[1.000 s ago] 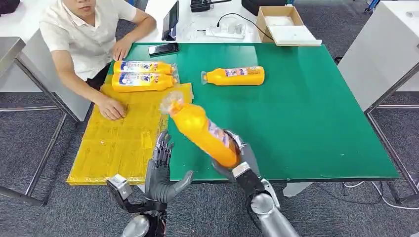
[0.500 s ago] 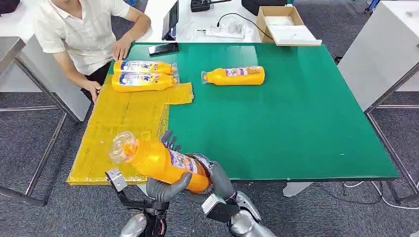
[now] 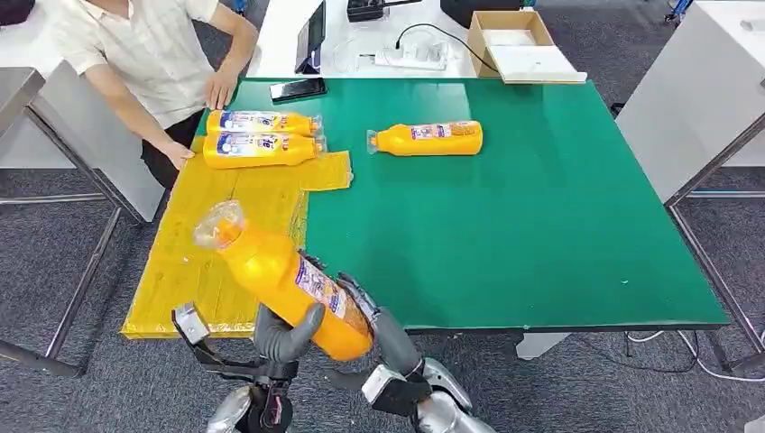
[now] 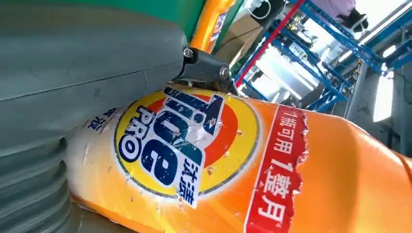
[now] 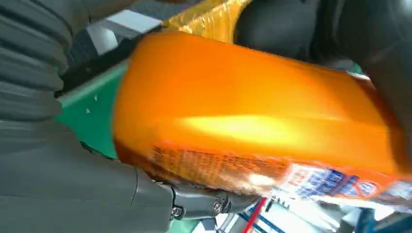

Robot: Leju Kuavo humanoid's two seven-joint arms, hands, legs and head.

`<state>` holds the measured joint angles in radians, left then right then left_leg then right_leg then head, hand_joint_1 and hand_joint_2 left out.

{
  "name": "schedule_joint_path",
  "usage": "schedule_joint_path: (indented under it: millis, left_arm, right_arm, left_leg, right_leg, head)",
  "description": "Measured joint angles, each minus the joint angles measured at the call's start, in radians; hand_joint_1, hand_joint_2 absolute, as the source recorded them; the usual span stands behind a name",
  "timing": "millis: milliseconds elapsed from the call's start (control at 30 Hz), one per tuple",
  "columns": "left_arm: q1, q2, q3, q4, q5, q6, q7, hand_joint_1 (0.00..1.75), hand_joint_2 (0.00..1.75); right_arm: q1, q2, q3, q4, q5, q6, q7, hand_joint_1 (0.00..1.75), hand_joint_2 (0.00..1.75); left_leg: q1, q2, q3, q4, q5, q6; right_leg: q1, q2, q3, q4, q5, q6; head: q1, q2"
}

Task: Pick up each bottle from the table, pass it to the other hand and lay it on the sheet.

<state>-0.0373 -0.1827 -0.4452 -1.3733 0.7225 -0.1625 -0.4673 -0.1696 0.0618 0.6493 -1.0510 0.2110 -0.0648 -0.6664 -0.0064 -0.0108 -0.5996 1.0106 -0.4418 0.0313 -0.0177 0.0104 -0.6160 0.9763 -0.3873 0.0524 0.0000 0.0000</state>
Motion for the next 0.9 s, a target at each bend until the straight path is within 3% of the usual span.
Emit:
schedule_joint_path:
  millis: [267,500,567,767,900]
  left_arm:
    - [0.022,-0.007,0.025,-0.017,-0.021,-0.034,0.013,1.75,1.75]
    - [0.046,-0.013,0.052,-0.053,-0.210,0.051,-0.012,1.75,1.75]
    - [0.050,-0.011,0.063,-0.053,-0.307,0.145,-0.030,1.75,1.75]
    - [0.044,0.004,0.087,-0.026,-0.895,0.750,-0.147,1.75,1.75]
    - [0.034,-0.007,0.135,0.005,-1.231,0.852,-0.112,1.73,1.75]
  right_arm:
    - [0.019,-0.005,-0.028,0.003,0.060,-0.017,0.000,0.00,0.00]
    - [0.138,-0.049,-0.182,-0.123,0.064,-0.011,0.000,0.00,0.00]
    - [0.173,-0.058,-0.228,-0.162,0.063,-0.029,0.000,0.00,0.00]
    - [0.257,-0.051,-0.427,-0.338,0.005,-0.182,0.000,0.00,0.00]
    - [0.271,-0.014,-0.555,-0.460,-0.047,-0.309,0.000,0.00,0.00]
  left_leg:
    - [0.000,0.000,0.000,0.000,0.000,0.000]
    - [0.000,-0.001,-0.001,0.000,-0.001,0.000]
    - [0.000,-0.001,-0.001,0.000,-0.001,0.000]
    - [0.000,-0.001,-0.001,0.000,0.000,0.000]
    - [0.000,0.000,0.000,0.000,-0.001,0.000]
  right_leg:
    - [0.000,0.000,0.000,0.000,0.000,0.000]
    - [0.000,0.000,0.000,-0.001,0.000,0.000]
    - [0.000,0.000,0.000,-0.001,0.000,0.000]
    - [0.000,-0.001,0.000,0.000,0.000,0.000]
    - [0.000,0.000,0.000,0.000,0.000,0.000]
  head:
    - [0.000,0.000]
    - [0.000,0.000]
    - [0.000,0.000]
    - [0.000,0.000]
    - [0.000,0.000]
